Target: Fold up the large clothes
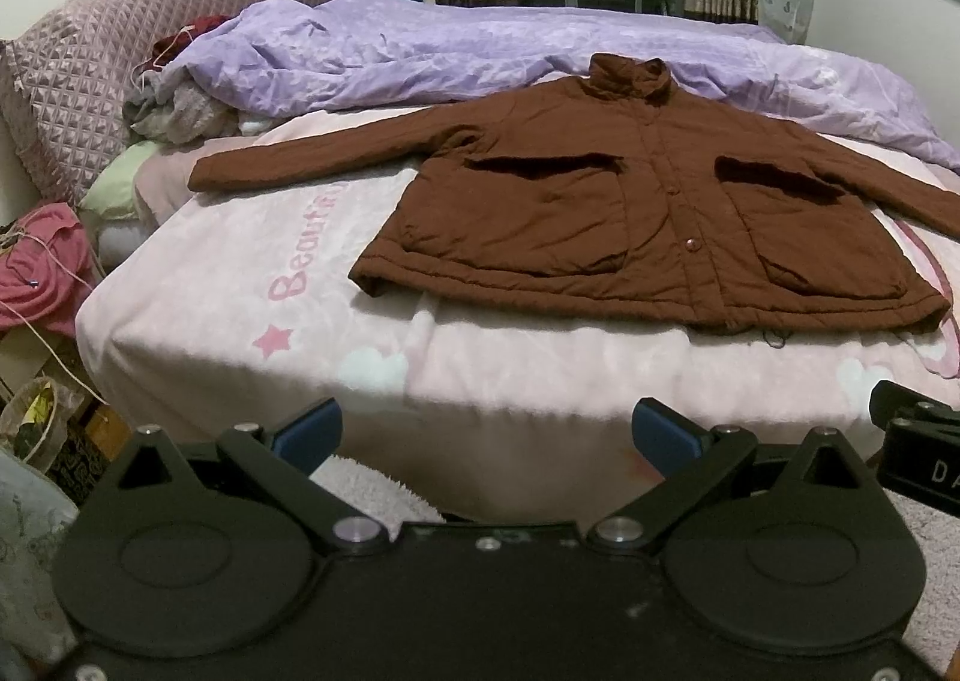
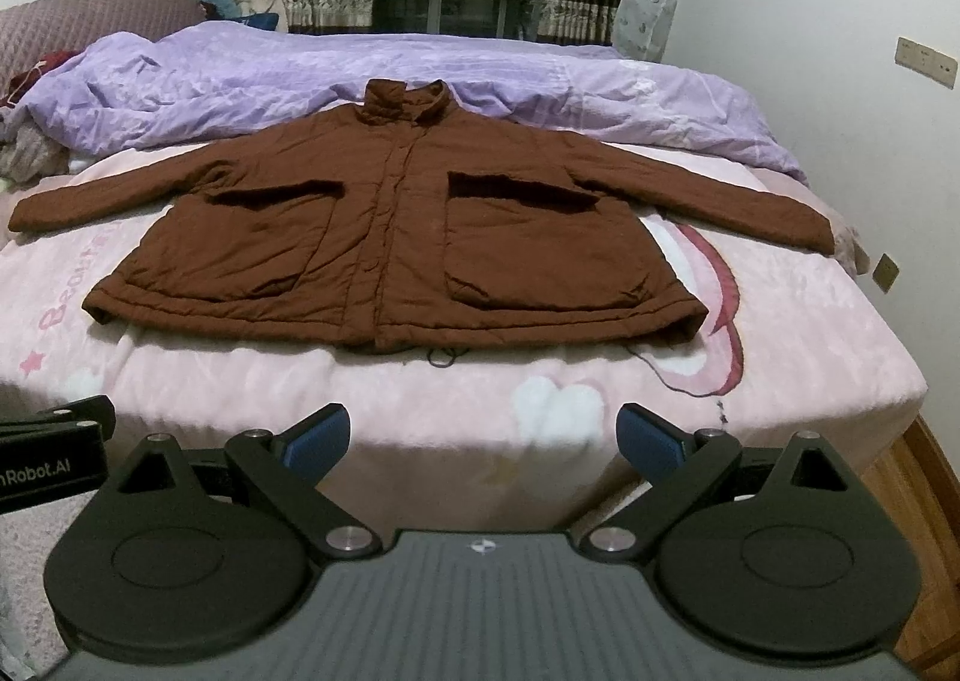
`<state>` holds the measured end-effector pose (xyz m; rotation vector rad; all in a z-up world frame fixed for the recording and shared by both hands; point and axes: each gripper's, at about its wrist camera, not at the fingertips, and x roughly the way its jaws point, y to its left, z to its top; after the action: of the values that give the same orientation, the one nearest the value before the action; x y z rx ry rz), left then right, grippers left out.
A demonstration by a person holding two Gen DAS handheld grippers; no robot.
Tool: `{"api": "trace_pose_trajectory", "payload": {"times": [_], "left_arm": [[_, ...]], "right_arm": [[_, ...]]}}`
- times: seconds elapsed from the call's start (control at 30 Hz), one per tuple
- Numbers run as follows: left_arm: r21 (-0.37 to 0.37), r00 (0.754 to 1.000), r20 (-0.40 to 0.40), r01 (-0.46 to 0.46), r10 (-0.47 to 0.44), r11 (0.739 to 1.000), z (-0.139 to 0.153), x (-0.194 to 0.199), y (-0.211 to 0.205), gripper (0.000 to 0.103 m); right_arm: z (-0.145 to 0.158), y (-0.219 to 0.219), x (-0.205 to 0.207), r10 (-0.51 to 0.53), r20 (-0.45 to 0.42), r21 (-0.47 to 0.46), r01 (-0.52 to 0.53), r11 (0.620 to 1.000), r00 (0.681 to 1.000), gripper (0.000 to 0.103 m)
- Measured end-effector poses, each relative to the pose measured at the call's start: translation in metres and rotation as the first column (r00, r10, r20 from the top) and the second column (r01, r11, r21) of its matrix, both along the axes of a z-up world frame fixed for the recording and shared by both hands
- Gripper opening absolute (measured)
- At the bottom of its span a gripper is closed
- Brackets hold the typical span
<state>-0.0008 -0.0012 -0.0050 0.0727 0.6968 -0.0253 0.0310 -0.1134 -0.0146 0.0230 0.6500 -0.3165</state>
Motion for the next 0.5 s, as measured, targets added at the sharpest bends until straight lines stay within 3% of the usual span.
{"api": "trace_pose_trajectory", "payload": {"times": [0.5], "left_arm": [[0.005, 1.0, -0.021, 0.008, -0.008, 1.0, -0.003, 0.009, -0.002, 0.103]], "right_arm": [[-0.004, -0.003, 0.011, -0.001, -0.019, 0.007, 0.001, 1.0, 1.0, 0.103]]}}
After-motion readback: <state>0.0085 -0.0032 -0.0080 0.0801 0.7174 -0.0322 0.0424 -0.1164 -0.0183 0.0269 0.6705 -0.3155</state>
